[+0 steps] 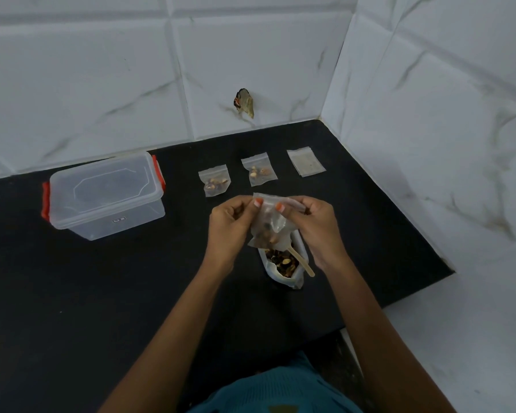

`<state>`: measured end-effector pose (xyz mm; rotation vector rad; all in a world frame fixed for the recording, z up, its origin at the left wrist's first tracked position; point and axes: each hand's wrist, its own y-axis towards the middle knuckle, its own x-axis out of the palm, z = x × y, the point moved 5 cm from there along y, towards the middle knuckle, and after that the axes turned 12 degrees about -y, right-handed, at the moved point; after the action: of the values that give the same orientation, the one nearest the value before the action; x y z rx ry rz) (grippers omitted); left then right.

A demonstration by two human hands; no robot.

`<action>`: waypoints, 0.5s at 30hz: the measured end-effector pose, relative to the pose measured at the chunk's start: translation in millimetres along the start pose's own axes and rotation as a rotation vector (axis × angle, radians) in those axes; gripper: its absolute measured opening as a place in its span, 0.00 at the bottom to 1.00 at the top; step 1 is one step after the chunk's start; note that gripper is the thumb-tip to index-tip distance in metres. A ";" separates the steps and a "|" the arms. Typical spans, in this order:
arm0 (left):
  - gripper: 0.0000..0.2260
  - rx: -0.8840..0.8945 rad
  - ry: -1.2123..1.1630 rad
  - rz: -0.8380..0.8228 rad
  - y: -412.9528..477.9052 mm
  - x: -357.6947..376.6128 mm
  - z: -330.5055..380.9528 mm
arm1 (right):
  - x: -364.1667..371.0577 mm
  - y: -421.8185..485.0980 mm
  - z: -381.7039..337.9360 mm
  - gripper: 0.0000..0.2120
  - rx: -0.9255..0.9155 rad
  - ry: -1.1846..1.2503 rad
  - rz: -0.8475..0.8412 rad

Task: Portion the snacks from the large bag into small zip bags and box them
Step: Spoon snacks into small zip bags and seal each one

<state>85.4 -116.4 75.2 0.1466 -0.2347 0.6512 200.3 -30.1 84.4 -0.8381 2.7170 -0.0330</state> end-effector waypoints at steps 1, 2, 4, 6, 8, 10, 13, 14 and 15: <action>0.07 -0.017 -0.023 -0.005 0.0 0.4 -1.2 | 0.4 1.4 0.7 0.03 0.010 -0.008 0.001; 0.07 -0.028 -0.042 -0.011 -0.1 1.0 -1.6 | 0.9 3.3 1.1 0.03 0.019 -0.021 0.007; 0.07 -0.030 -0.059 -0.028 0.1 1.4 -1.5 | 1.1 6.7 1.8 0.04 0.036 -0.042 0.029; 0.06 -0.030 -0.053 -0.040 2.5 -0.1 -1.3 | 2.0 9.9 2.0 0.05 0.043 -0.048 0.035; 0.06 -0.034 -0.051 -0.046 5.7 -2.1 -1.3 | 3.8 13.0 2.7 0.05 0.044 -0.061 0.026; 0.06 -0.020 -0.030 -0.037 9.0 -4.0 -1.4 | 6.2 15.7 2.9 0.04 0.041 -0.051 0.011; 0.06 0.000 -0.007 0.011 14.8 -8.4 -2.3 | 12.2 20.5 6.3 0.04 0.077 0.040 -0.052; 0.05 0.000 -0.013 0.033 17.0 -11.0 -2.7 | 13.4 21.5 7.7 0.05 0.097 0.075 -0.065; 0.05 -0.002 -0.016 0.053 20.0 -15.1 -3.6 | 14.2 23.8 9.1 0.05 0.111 0.093 -0.066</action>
<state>62.0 -108.7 69.1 0.1443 -0.2552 0.7029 178.7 -17.7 69.2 -0.9144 2.7430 -0.2408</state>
